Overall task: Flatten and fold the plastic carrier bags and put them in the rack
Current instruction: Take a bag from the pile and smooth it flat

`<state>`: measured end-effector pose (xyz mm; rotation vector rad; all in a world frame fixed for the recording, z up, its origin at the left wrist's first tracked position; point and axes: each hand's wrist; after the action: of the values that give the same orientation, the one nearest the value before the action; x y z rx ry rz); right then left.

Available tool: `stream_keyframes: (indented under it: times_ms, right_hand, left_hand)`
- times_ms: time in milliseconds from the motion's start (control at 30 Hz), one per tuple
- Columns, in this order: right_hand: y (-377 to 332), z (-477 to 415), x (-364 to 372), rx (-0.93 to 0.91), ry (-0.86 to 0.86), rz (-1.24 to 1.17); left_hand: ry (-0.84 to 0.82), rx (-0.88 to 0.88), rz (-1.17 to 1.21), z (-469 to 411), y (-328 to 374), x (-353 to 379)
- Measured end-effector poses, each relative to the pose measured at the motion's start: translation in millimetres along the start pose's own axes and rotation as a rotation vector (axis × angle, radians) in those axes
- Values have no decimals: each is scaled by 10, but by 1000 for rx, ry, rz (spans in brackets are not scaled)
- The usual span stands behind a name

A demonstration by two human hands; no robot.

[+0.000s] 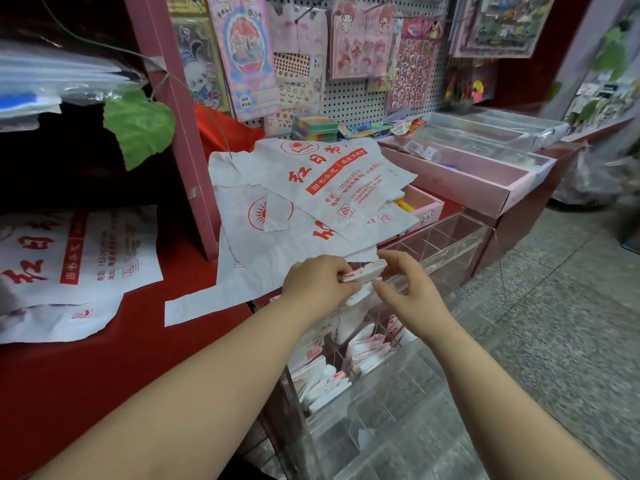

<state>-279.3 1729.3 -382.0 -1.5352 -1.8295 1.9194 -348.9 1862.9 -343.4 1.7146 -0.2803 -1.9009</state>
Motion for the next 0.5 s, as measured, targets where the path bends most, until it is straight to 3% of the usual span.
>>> stream_keyframes:
  times_ms: [100,233,500]
  right_hand:
    - [-14,-19,28,-94,41,67]
    - [2,-77,88,-36,77,236]
    - [-126,-11,126,25,62,339]
  left_hand:
    - [-72,11,24,-23,-58,39]
    - [-59,61,129,47,-115,39]
    - [240,125,189,681,-425,-147]
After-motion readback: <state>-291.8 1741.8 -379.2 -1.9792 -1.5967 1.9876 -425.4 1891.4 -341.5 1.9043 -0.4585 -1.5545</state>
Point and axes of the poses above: each hand's wrist, its own z-axis away from the middle knuckle, its own x-axis out of the palm, y = z × x, and after that the axes turned 14 degrees about -y, right-handed
